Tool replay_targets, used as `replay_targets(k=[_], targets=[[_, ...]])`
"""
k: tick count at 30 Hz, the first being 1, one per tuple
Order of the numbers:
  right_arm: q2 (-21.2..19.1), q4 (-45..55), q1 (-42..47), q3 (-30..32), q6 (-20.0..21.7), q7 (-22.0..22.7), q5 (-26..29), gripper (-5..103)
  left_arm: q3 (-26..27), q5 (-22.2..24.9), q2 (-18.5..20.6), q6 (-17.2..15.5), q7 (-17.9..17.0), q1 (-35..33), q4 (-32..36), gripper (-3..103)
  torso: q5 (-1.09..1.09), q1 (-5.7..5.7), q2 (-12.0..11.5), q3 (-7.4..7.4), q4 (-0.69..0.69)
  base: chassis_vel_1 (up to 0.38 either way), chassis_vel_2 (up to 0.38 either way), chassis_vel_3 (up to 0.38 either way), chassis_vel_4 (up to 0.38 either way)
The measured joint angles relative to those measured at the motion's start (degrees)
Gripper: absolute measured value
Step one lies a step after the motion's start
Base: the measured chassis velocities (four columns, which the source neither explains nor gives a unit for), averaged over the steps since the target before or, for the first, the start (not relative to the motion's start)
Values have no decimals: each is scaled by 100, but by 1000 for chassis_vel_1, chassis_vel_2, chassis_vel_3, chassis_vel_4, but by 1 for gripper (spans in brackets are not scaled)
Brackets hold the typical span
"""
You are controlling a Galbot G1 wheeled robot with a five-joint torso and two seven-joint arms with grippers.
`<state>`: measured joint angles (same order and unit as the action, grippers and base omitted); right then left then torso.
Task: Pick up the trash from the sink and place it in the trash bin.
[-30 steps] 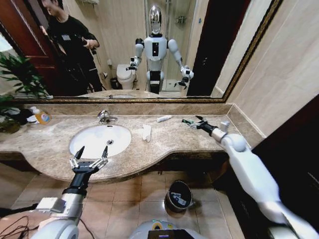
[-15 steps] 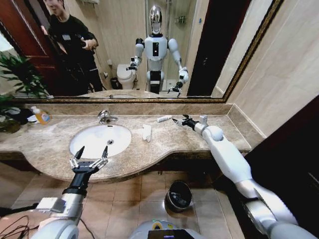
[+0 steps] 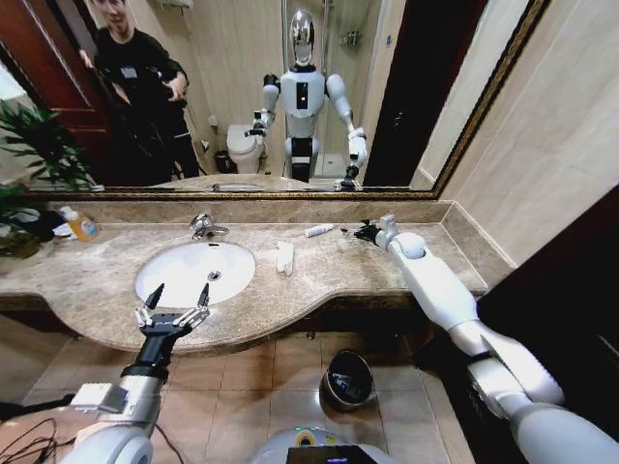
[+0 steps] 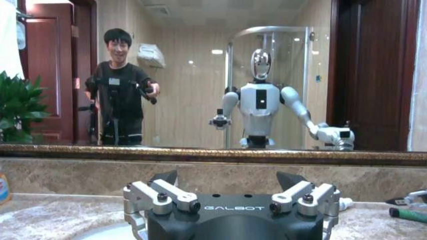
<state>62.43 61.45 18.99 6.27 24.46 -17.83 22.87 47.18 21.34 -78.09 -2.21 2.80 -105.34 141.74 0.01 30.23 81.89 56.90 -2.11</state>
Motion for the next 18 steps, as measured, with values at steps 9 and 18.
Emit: replay_targets(k=[9,18], targets=[[-128,-450,59,309,98,-531,-62,100,0,0,0,0,0,0,0,100,1,0,0,0,1,0,0,0,0],[-322,-609,92,413,-269,-743,34,100,0,0,0,0,0,0,0,100,-1,-1,0,0,0,0,0,0,0]])
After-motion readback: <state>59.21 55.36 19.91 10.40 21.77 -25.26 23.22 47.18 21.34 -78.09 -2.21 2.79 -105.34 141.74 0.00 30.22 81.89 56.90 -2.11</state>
